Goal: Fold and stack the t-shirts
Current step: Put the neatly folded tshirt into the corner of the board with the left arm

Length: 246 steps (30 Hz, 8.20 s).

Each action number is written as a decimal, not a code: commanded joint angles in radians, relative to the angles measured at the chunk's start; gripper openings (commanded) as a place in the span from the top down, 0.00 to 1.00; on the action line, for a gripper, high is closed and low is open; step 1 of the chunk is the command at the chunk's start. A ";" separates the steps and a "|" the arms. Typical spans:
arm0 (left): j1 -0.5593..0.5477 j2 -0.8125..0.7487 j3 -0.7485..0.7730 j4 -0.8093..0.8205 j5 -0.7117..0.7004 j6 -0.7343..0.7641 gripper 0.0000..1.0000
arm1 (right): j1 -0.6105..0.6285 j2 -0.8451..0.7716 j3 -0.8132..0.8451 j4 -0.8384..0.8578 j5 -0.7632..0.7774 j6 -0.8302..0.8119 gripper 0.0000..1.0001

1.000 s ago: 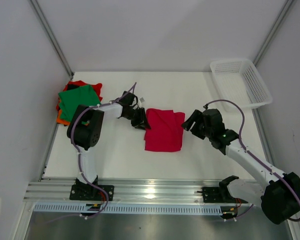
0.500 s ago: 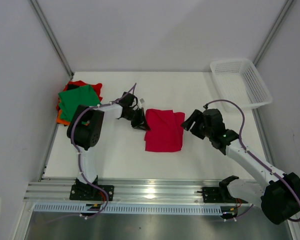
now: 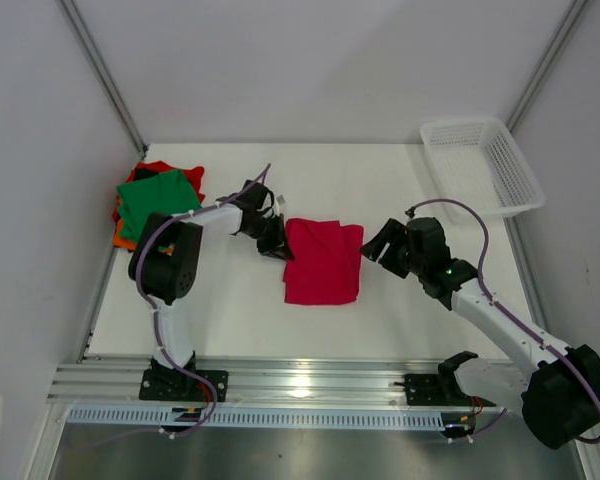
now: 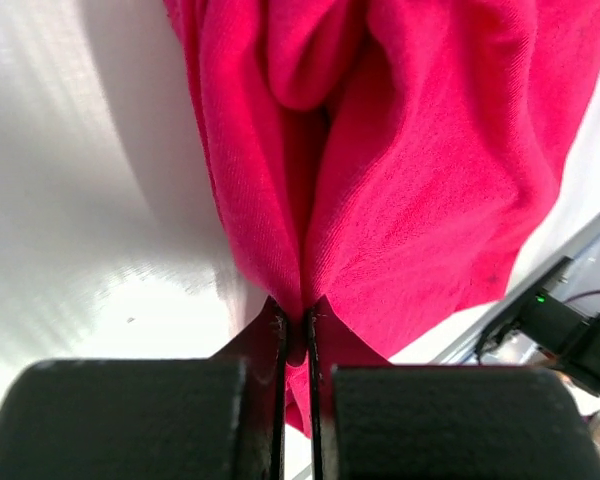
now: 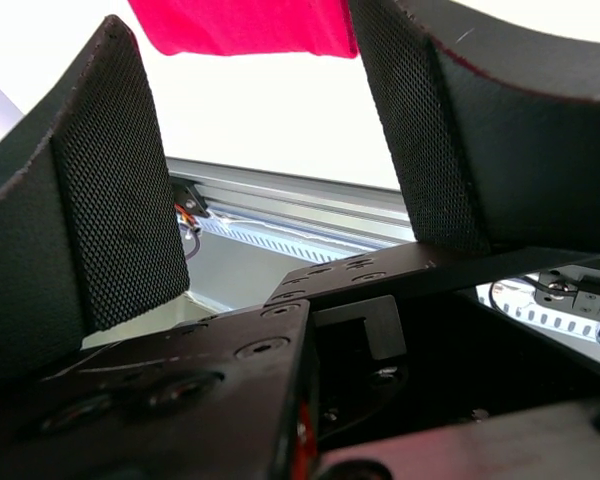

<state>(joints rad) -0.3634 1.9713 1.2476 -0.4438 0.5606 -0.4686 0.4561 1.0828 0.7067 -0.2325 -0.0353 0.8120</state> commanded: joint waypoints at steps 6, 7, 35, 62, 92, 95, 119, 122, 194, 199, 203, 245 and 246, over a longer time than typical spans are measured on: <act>0.040 -0.120 0.093 -0.133 -0.125 0.073 1.00 | -0.005 0.017 -0.010 0.051 -0.034 0.001 0.32; 0.050 -0.133 0.108 -0.144 -0.125 0.074 0.99 | -0.004 0.017 -0.012 0.056 -0.037 0.001 0.32; 0.233 -0.275 0.191 -0.282 -0.217 0.140 0.99 | -0.011 0.138 0.046 0.099 -0.104 -0.034 0.32; 0.405 -0.078 0.639 -0.573 -0.235 0.308 0.99 | -0.014 0.180 0.016 0.119 -0.109 -0.034 0.33; 0.747 -0.026 0.869 -0.684 -0.128 0.357 0.99 | -0.022 0.295 0.092 0.082 -0.158 -0.097 0.34; 0.782 0.007 0.921 -0.704 -0.056 0.341 0.99 | -0.020 0.318 0.109 0.076 -0.164 -0.105 0.34; 0.571 -0.077 0.344 -0.405 0.045 0.257 0.99 | -0.008 0.724 0.632 -0.201 -0.282 -0.183 0.40; 0.567 -0.075 0.337 -0.374 0.074 0.249 0.99 | 0.012 0.815 0.803 -0.277 -0.258 -0.192 0.39; 0.564 -0.075 0.724 -0.708 -0.445 0.367 0.25 | 0.021 0.559 0.062 0.364 -0.247 0.021 0.38; 0.563 -0.083 0.613 -0.639 -0.459 0.392 0.26 | 0.016 0.552 0.065 0.348 -0.247 0.013 0.39; 0.563 -0.065 0.578 -0.621 -0.470 0.401 0.27 | 0.007 0.542 0.065 0.331 -0.244 0.001 0.38; 0.629 -0.121 0.510 -0.477 -0.220 0.461 0.00 | -0.011 0.701 0.132 0.390 -0.367 -0.008 0.38; 0.632 -0.121 0.510 -0.477 -0.225 0.459 0.01 | -0.011 0.707 0.135 0.392 -0.368 -0.007 0.38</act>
<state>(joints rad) 0.2485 1.9186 1.7542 -0.9470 0.3042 -0.0216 0.4496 1.7573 0.8246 0.1650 -0.4061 0.8154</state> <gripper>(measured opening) 0.994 0.620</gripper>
